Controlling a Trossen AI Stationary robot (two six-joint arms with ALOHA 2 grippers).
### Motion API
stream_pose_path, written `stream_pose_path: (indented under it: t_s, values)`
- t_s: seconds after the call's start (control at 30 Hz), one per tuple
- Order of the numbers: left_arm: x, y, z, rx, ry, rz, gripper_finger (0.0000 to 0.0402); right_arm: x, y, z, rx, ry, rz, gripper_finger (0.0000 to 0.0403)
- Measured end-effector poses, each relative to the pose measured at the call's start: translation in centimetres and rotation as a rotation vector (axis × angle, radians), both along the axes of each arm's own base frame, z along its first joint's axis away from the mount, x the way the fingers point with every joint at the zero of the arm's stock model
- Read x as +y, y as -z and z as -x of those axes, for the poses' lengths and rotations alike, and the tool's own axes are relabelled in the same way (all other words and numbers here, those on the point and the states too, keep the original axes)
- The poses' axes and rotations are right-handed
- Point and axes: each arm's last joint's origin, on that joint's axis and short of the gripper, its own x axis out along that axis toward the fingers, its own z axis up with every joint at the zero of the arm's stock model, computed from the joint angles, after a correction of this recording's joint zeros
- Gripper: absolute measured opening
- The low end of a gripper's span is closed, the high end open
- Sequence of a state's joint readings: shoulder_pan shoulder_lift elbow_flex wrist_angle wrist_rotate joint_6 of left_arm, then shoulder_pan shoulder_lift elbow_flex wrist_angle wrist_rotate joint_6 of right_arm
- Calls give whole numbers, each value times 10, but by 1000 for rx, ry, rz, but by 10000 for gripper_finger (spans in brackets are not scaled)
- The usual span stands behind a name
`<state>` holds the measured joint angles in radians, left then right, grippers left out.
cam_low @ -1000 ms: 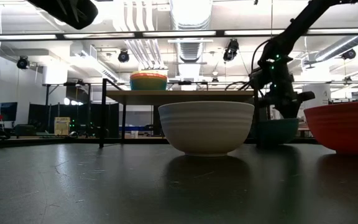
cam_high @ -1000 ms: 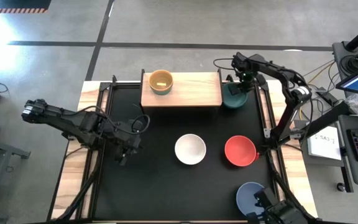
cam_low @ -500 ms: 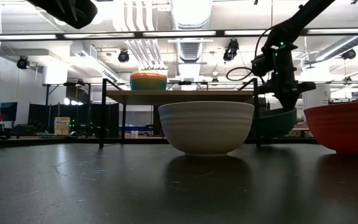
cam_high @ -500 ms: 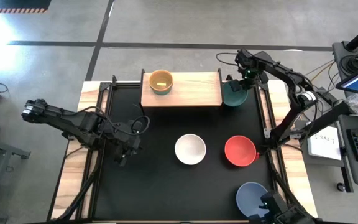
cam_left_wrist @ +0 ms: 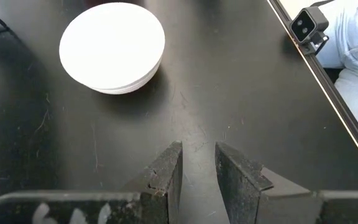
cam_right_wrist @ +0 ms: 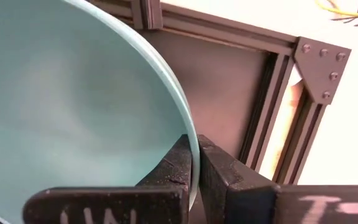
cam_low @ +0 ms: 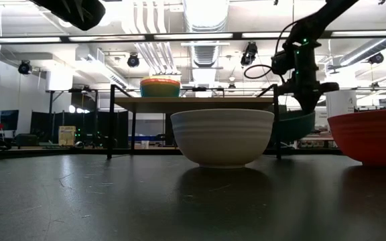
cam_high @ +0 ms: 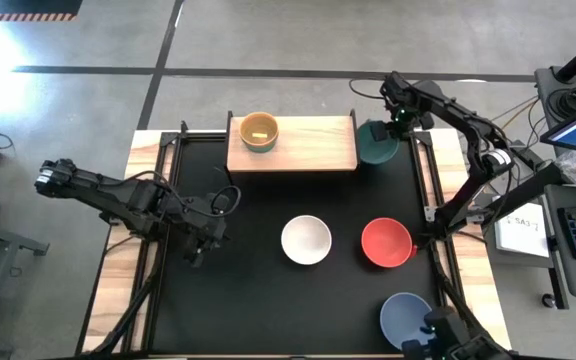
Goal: Place and stack bowls onto a shelf
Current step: Put the large green bowl on the shelf
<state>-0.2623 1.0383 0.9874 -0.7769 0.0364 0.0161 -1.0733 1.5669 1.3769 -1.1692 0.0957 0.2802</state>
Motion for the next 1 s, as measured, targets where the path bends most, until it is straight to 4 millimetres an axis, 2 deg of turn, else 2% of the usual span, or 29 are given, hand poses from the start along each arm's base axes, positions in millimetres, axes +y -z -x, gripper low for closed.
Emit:
stream_pose_path:
  t_s: [0.27, 0.43, 0.53, 0.73, 0.83, 1.0]
  values:
    - [-2, 0, 0, -8, 7, 3, 78, -8, -25, -2, 10, 43, 111, 8]
    - [-2, 0, 0, -8, 7, 2, 78, -15, -56, 0, 122, 88, 281, 8]
    - [-2, 0, 0, -8, 9, 2, 78, -17, -78, 0, 124, 109, 363, 8]
    - [-2, 0, 0, -7, 4, 8, 78, -15, -129, -4, 16, 116, 514, 8]
    - [-2, -1, -1, -18, 2, 12, 78, -10, -153, -6, -120, 87, 543, 8]
    - [-3, -3, -2, -33, -9, 28, 78, 3, -174, -20, -355, -4, 501, 8]
